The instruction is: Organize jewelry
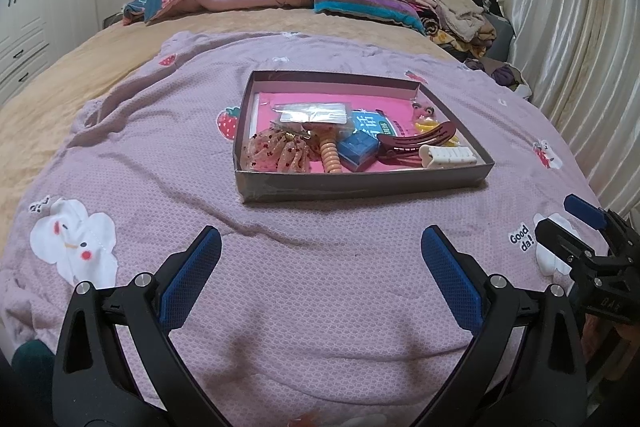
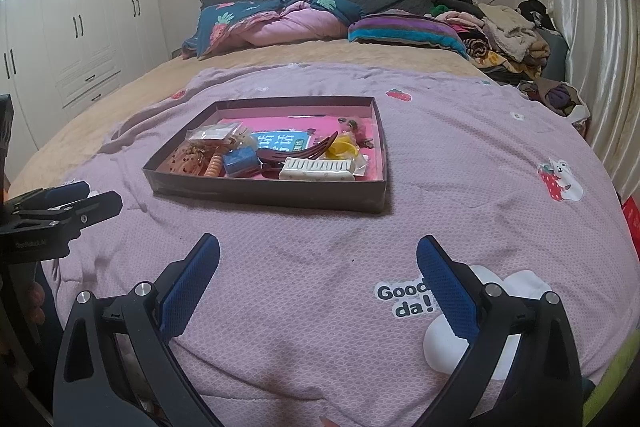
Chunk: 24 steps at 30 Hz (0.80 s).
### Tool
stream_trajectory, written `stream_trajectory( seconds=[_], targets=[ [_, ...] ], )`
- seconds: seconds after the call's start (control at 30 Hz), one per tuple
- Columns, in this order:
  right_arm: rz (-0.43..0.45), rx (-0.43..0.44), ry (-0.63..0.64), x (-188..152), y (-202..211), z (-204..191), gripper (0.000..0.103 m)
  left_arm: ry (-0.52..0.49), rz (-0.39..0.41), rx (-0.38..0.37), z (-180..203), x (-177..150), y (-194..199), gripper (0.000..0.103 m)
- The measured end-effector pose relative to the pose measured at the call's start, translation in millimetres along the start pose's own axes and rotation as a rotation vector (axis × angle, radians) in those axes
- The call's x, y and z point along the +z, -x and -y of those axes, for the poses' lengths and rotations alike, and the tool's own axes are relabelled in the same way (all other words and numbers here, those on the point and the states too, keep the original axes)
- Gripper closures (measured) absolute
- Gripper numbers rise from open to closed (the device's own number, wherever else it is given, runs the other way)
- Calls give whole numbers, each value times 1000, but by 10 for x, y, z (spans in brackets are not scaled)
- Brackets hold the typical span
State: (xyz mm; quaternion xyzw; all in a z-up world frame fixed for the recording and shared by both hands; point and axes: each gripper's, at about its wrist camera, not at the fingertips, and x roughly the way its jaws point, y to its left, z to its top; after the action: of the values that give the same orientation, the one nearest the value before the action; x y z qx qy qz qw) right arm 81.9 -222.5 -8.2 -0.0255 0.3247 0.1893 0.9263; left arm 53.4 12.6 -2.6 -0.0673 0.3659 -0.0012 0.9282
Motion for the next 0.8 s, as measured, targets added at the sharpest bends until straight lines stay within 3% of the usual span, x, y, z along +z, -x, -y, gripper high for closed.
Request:
stream_trajectory(
  seconds=[0.8],
  targets=[
    [3,-2,0,-7,9,5,5,-5,-1,4,26,-10,-3,9]
  ],
)
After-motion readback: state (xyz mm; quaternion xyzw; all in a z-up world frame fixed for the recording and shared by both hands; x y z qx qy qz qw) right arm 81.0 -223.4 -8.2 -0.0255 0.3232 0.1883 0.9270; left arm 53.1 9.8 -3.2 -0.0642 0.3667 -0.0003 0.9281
